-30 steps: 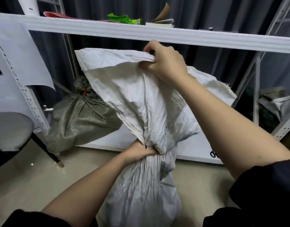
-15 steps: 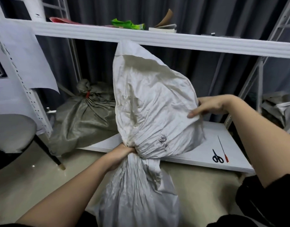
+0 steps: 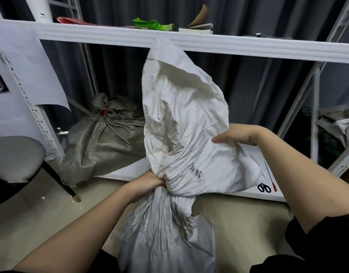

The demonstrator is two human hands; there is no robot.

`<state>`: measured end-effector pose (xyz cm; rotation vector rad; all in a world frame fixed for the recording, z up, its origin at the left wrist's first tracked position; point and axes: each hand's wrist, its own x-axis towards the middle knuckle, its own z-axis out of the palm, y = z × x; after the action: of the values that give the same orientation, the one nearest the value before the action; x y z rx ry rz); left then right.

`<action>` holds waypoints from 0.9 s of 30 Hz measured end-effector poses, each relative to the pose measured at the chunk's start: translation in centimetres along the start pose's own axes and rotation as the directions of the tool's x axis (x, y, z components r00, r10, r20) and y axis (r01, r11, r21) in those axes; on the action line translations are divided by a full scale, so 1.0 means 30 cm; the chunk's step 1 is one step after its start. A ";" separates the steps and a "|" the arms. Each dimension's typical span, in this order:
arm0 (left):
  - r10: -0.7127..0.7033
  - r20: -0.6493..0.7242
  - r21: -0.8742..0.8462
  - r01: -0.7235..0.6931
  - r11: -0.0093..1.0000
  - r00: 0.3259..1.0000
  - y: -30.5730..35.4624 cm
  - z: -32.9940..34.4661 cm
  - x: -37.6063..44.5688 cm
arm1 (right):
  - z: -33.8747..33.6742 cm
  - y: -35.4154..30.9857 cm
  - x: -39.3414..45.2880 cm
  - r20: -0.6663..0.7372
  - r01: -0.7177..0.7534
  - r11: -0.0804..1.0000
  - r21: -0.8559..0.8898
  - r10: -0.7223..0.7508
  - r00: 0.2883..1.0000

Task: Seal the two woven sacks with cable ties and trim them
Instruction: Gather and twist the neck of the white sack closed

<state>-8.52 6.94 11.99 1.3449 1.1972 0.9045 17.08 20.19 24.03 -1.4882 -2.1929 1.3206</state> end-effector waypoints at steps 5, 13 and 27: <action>-0.045 0.045 0.098 0.041 0.994 0.998 0.018 0.011 -0.004 | -0.039 -0.132 -0.028 -0.348 0.153 0.980 -0.129 -0.190 0.918; -0.144 0.159 0.136 0.123 0.983 0.977 0.018 0.103 0.006 | 0.047 -0.422 -0.044 -0.624 0.248 0.819 -0.517 -0.559 0.546; -0.142 -0.033 0.343 0.145 0.928 0.989 0.044 0.103 0.054 | 0.084 -0.533 -0.039 -0.626 -0.018 0.693 -0.721 -0.639 0.446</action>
<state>-4.98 7.94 12.66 1.5057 1.4894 0.6128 5.65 16.14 34.82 -1.2716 -2.0244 -0.4251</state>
